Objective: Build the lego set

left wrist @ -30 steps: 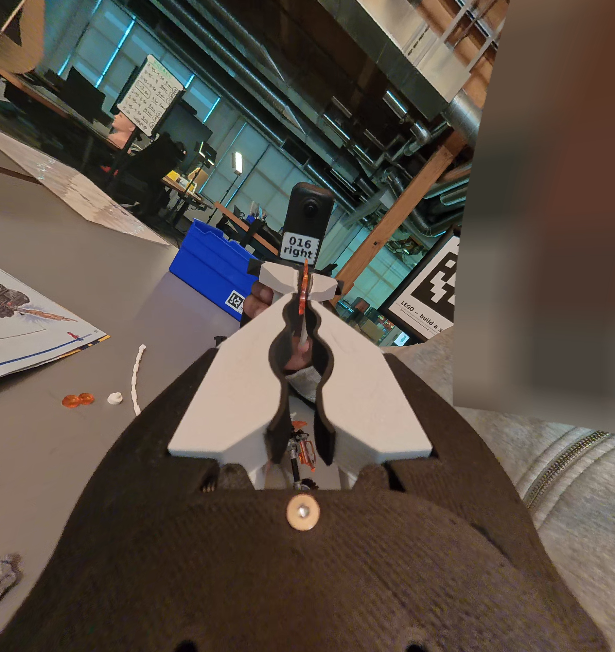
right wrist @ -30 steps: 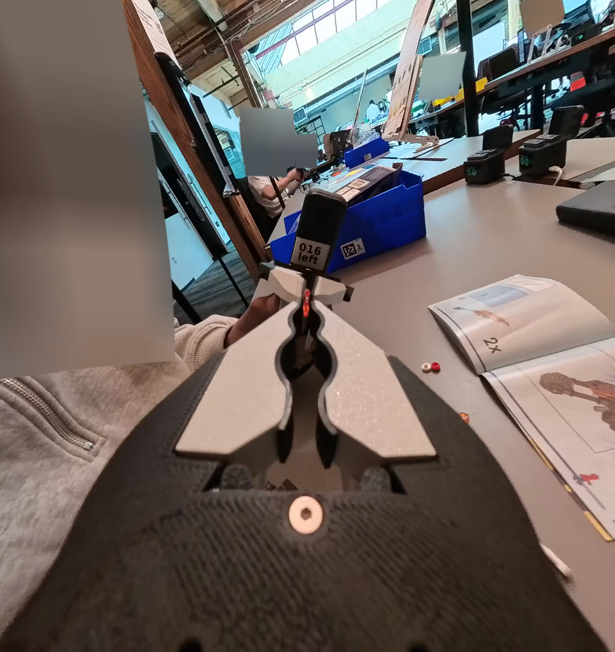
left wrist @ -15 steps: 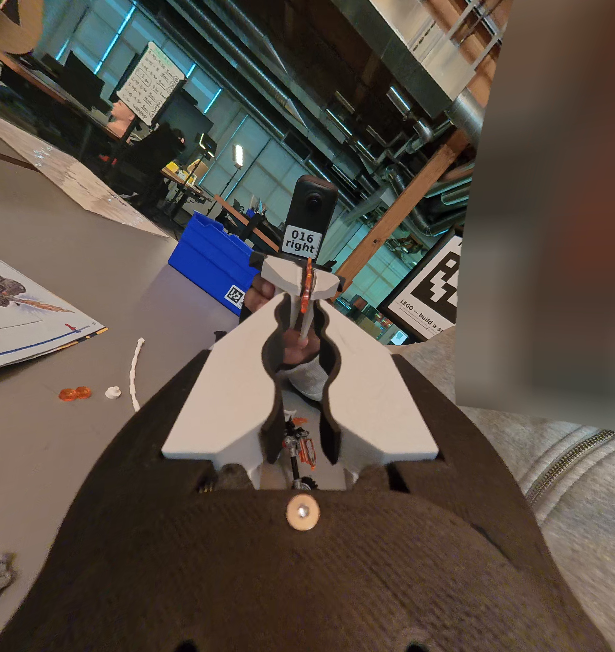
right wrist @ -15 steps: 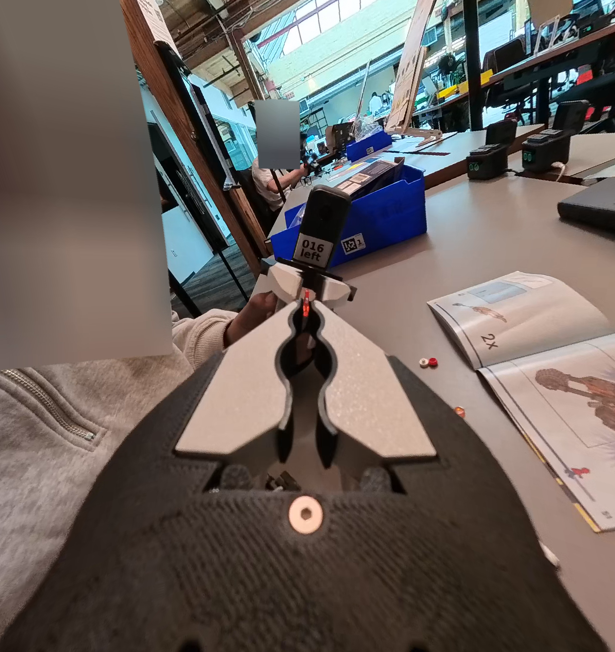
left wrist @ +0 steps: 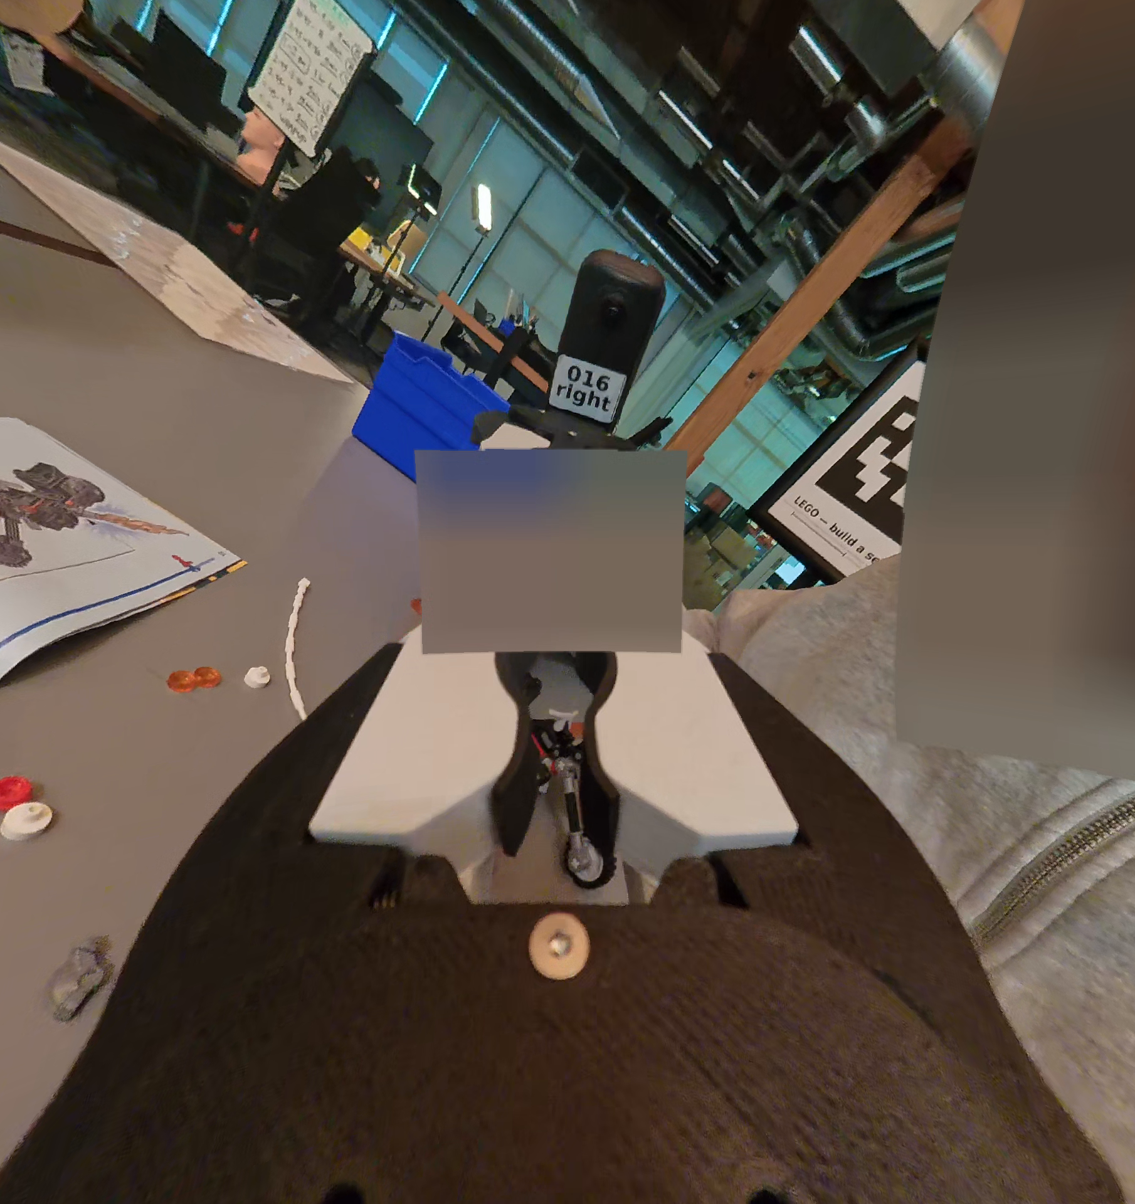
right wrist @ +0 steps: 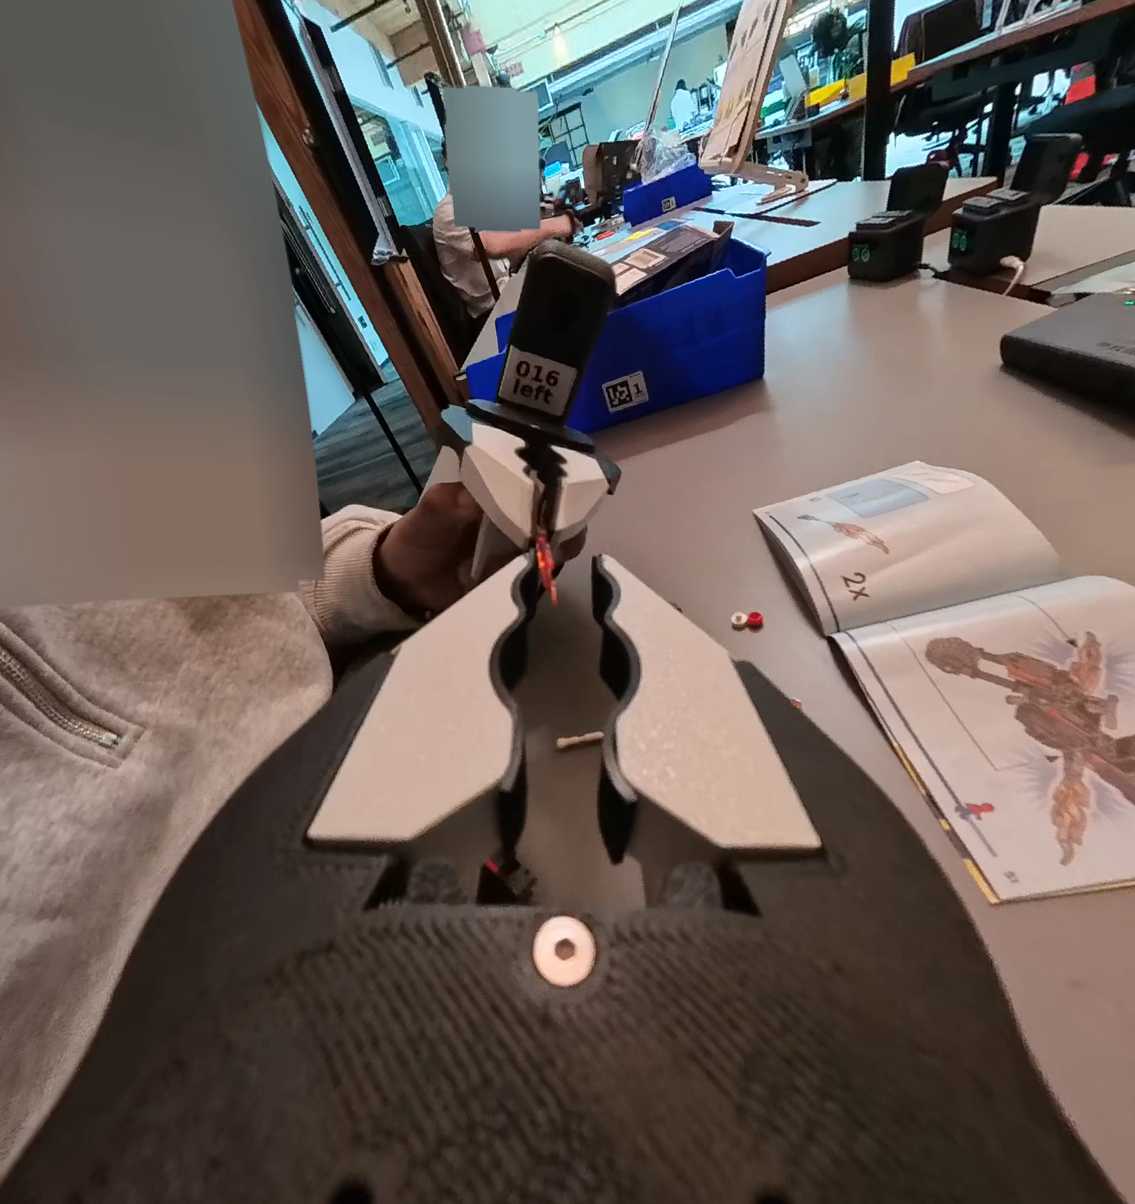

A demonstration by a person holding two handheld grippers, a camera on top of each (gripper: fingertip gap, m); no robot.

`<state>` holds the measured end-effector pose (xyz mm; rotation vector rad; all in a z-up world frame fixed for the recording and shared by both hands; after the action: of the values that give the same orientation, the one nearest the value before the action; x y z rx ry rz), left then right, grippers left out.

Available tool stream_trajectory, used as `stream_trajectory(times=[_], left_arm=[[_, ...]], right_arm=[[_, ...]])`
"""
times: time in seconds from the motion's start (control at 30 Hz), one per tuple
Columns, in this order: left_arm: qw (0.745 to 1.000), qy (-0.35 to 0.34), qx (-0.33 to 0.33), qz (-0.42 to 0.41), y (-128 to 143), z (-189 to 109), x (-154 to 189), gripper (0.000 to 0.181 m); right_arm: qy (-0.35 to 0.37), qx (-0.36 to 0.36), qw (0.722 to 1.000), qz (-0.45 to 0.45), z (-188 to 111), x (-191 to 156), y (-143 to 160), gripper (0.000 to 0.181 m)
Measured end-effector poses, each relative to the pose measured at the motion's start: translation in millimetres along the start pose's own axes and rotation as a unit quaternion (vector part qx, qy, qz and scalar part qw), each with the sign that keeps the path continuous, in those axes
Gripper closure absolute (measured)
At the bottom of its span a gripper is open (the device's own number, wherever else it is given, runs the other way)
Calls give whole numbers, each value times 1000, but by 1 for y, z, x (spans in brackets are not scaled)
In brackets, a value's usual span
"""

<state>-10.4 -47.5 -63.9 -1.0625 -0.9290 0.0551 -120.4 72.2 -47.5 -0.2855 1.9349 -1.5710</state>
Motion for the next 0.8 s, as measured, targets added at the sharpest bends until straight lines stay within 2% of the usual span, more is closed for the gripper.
stream_trajectory(times=[0.23, 0.43, 0.6, 0.67, 0.8], left_arm=[[999, -16, -28, 8, 3, 1, -1, 181], [1000, -9, -25, 2, 3, 1, -1, 180], [998, -48, -18, 25, 2, 1, -4, 173], [995, -77, -48, 36, 7, 5, -7, 172], [969, -164, -166, 82, 26, 25, -17, 163]], right_arm=[[-16, -16, 1000, -22, 0, -4, 3, 180], [-16, -16, 999, -26, 0, -5, 2, 181], [25, 12, 999, -30, -12, -2, -10, 181], [59, 34, 997, -35, -26, 1, -19, 181], [109, 48, 992, -52, -47, 3, -27, 181]])
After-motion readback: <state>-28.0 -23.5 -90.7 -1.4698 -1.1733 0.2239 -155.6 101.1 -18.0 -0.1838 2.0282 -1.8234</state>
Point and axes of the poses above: each gripper's, where its closed fingertips meet, z out along the fingers, y out of its underside, x = y × z across the jaws, the point moved 8 cm from there along -z, back along the fingers
